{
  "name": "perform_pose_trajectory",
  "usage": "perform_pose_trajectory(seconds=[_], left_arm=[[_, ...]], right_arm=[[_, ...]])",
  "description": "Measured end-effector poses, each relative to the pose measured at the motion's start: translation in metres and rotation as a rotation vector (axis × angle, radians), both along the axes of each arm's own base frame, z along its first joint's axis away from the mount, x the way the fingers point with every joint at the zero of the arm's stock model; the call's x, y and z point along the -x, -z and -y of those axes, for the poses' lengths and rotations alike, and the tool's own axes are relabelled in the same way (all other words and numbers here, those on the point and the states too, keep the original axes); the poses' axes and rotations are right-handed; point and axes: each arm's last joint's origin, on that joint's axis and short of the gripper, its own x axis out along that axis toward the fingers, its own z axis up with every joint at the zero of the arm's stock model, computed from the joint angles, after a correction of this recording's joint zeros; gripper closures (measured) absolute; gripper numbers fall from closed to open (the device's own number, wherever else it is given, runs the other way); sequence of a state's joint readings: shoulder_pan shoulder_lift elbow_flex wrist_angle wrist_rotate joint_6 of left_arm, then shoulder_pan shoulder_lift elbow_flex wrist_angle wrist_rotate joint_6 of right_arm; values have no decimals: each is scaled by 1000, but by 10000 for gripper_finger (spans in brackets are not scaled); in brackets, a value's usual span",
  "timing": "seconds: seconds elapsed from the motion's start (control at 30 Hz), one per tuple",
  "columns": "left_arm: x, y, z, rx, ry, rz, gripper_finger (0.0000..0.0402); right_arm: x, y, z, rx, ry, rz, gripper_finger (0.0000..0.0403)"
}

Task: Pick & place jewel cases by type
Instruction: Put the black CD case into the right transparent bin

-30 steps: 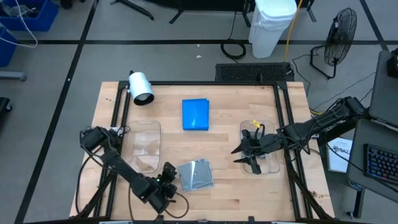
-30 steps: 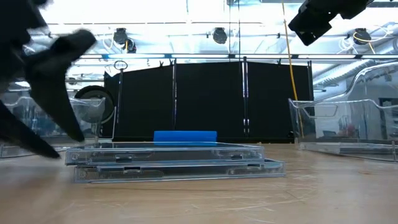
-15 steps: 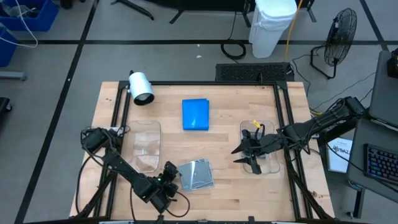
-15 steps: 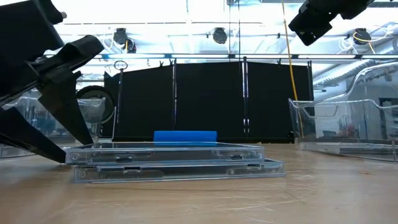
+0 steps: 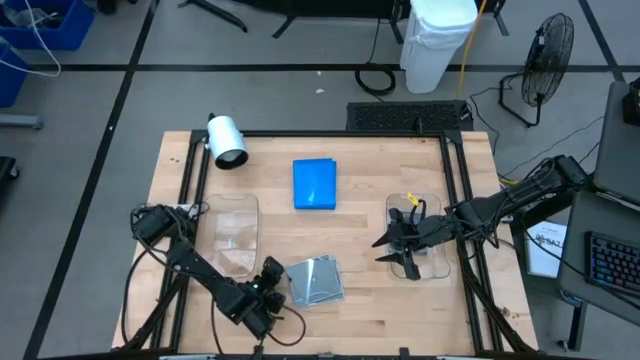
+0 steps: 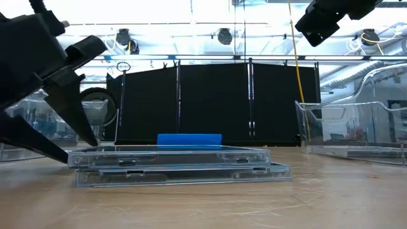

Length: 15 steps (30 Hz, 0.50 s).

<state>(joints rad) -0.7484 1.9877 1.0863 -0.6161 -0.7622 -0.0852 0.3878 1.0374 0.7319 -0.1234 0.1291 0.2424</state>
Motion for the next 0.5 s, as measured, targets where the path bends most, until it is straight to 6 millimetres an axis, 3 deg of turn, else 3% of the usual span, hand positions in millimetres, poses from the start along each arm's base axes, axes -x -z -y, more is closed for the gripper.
perform_pose_trajectory(seconds=[0.3, 0.5], left_arm=[[-8, -1, -7, 4, -60, 61, 174], [-16, -1, -9, 10, -40, 85, 160]], right_arm=[[0, 0, 0, 0, 0, 0, 237], [0, 0, 0, 0, 0, 0, 237]])
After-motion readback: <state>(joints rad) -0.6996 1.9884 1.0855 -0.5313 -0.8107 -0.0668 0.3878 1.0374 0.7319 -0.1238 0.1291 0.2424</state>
